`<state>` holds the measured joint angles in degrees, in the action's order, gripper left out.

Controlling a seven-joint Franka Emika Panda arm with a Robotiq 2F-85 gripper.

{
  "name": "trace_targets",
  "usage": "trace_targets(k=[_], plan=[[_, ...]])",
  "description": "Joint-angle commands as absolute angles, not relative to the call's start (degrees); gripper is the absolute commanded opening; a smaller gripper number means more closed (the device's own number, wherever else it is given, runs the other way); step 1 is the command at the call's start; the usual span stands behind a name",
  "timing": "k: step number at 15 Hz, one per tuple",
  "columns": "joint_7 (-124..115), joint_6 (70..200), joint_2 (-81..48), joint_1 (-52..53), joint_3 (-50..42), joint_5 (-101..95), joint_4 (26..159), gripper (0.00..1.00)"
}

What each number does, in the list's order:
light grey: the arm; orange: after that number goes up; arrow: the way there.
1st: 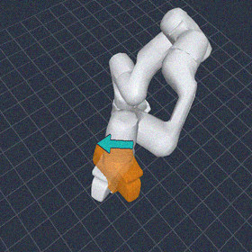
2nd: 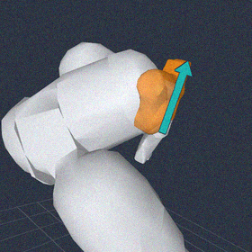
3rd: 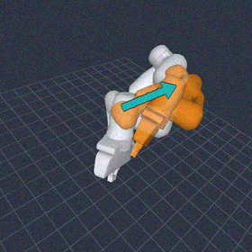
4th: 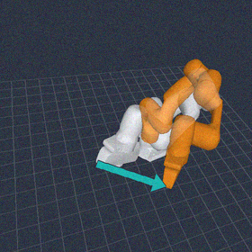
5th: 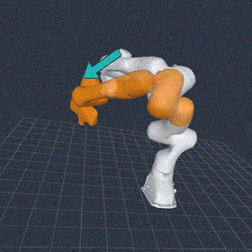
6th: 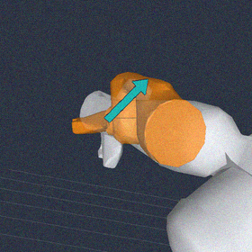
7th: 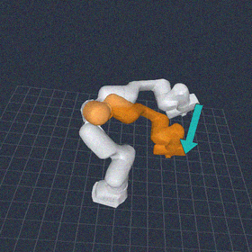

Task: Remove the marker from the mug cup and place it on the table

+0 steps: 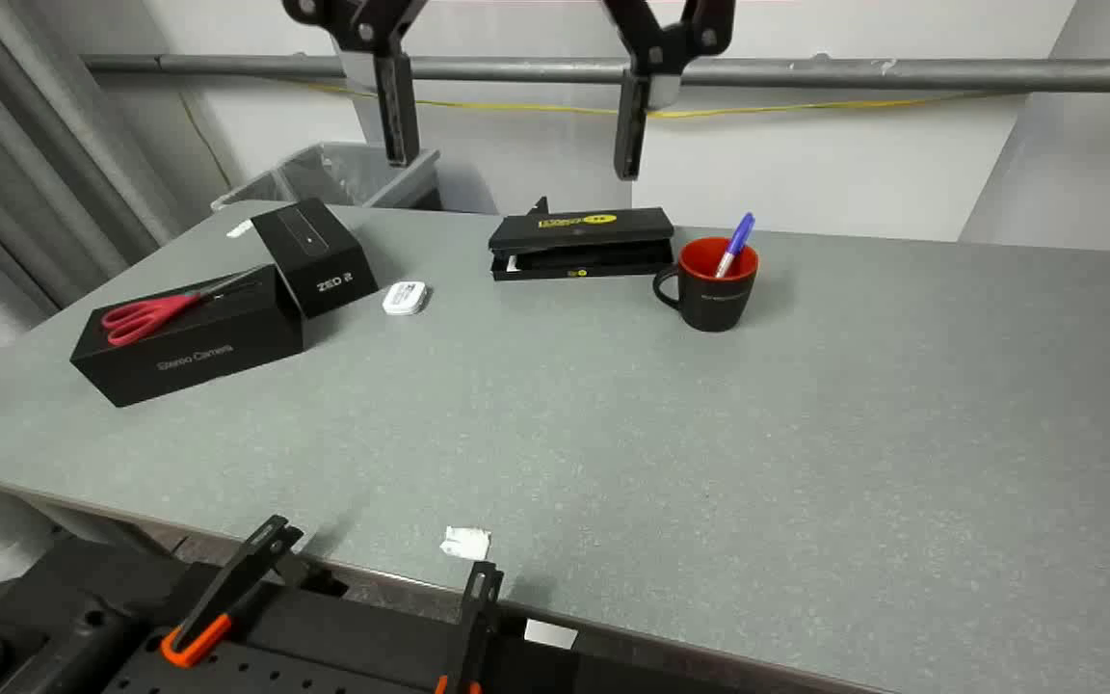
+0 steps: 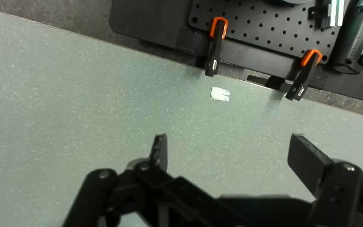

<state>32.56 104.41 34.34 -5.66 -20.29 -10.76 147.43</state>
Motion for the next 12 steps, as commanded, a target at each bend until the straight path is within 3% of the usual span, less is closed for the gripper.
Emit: trace_targets(k=[1, 5, 12], plan=[[32.9, 104.4, 34.1, -6.5, -19.5, -10.3, 147.4, 1.00], [31.6, 110.5, 33.9, -6.7, -19.2, -11.4, 148.5, 1.00], [33.2, 132.5, 15.3, -5.2, -24.6, -0.8, 140.2, 1.00]])
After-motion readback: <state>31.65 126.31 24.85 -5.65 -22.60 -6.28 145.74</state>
